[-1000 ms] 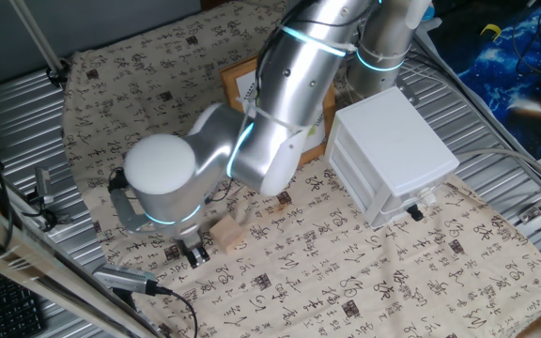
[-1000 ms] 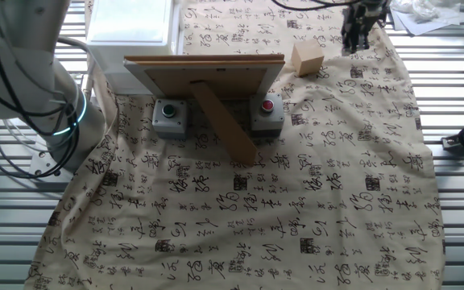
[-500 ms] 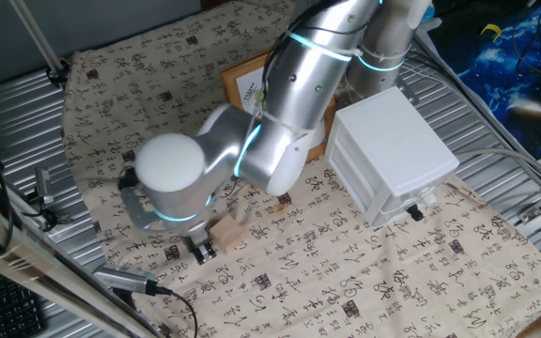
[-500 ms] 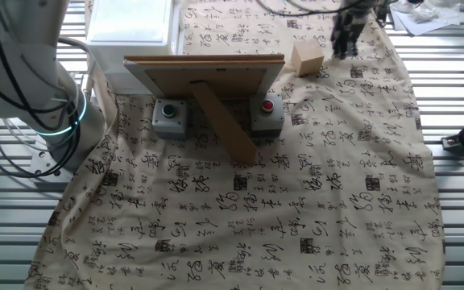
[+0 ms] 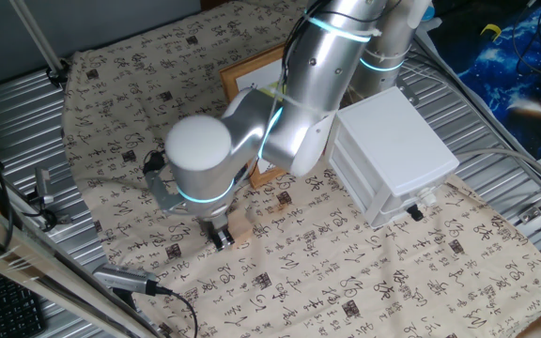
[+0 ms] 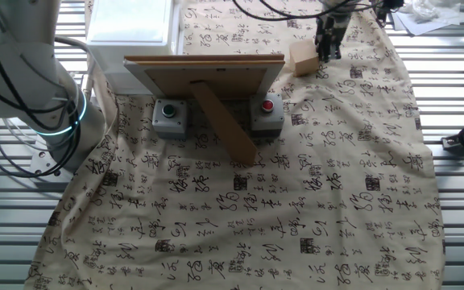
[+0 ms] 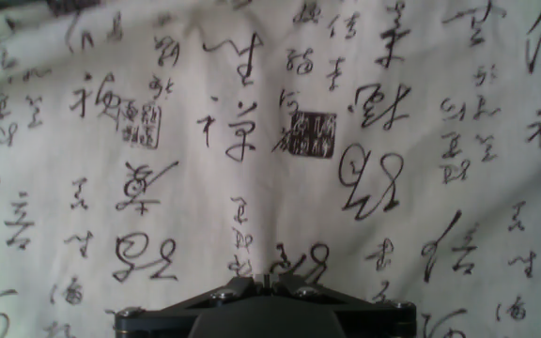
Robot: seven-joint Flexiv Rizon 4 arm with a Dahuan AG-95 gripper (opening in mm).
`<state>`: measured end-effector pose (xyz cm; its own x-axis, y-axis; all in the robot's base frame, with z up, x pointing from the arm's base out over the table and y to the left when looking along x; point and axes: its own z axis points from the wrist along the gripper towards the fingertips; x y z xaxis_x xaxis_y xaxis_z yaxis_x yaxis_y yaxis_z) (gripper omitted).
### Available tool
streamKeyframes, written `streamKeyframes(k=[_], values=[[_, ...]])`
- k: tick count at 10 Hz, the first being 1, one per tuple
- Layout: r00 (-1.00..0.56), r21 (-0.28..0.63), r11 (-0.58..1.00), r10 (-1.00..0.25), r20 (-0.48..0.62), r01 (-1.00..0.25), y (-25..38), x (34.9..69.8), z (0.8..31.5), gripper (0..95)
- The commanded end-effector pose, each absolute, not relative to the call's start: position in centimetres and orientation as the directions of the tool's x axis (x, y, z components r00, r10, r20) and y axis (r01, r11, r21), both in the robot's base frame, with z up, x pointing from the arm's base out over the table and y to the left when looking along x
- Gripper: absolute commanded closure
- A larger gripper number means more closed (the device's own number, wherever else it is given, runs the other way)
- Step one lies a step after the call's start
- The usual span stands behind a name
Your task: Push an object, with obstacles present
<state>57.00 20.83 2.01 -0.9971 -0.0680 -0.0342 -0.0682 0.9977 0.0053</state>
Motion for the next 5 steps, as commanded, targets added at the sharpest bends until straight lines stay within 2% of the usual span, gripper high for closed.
streamKeyframes(k=[1,5], values=[[-0.997,0.006,0.997,-0.072,-0.034,-0.072,20.35,56.28,2.08,95.0],[-0.997,0.008,0.998,-0.068,-0.021,-0.068,20.33,55.86,3.06,95.0]])
